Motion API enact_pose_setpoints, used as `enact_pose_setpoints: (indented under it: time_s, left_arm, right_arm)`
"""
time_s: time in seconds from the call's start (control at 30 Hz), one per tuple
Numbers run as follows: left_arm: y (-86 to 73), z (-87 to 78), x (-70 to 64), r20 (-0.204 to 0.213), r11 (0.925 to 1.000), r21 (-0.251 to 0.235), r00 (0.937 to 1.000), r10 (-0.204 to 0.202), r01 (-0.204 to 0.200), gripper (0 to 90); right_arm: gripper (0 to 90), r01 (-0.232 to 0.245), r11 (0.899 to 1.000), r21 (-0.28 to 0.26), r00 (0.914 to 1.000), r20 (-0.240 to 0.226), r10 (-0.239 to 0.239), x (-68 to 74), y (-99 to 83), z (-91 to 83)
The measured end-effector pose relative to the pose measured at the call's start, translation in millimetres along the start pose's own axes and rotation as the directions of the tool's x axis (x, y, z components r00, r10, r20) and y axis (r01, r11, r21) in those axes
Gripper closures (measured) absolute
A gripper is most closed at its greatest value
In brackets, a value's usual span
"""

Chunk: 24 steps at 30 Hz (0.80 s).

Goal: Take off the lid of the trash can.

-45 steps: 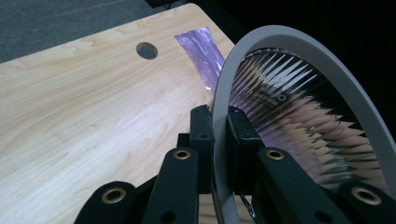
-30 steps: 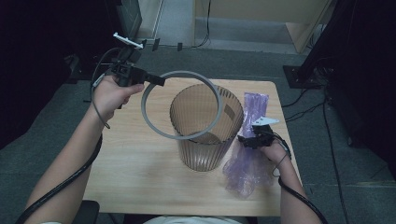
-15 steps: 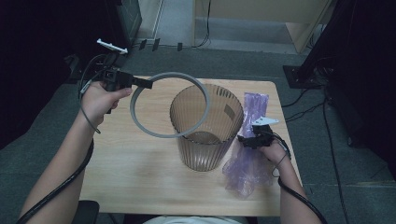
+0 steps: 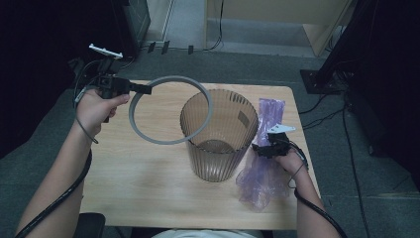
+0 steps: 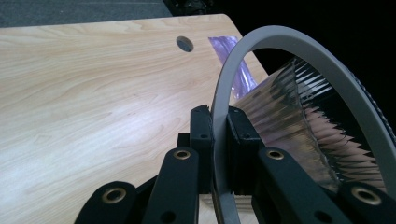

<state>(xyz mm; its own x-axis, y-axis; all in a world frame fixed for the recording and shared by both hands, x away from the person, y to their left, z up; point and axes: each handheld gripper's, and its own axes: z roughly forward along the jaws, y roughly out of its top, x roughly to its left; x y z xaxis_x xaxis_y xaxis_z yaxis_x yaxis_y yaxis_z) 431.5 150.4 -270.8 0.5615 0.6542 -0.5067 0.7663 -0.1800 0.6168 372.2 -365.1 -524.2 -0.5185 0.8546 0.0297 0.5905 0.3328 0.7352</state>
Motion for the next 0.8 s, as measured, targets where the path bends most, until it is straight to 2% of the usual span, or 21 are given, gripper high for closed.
enact_pose_setpoints:
  time_s: [0.47, 0.8]
  left_arm:
    - [-6.1, -13.6, 11.5, -0.028, 0.9997, -0.002, 0.9993, -0.026, 0.026, 82.7]
    - [-9.6, -24.2, 18.4, -0.043, 0.9992, -0.015, 0.9984, -0.037, 0.036, 82.7]
  right_arm:
    - [14.0, -0.003, 1.0, 0.021, 1.0, -0.003, 0.003, -1.2, 2.4, -1.0]
    - [14.4, -0.023, 0.999, -0.026, 0.9996, -0.018, 0.022, -4.6, 4.7, -7.3]
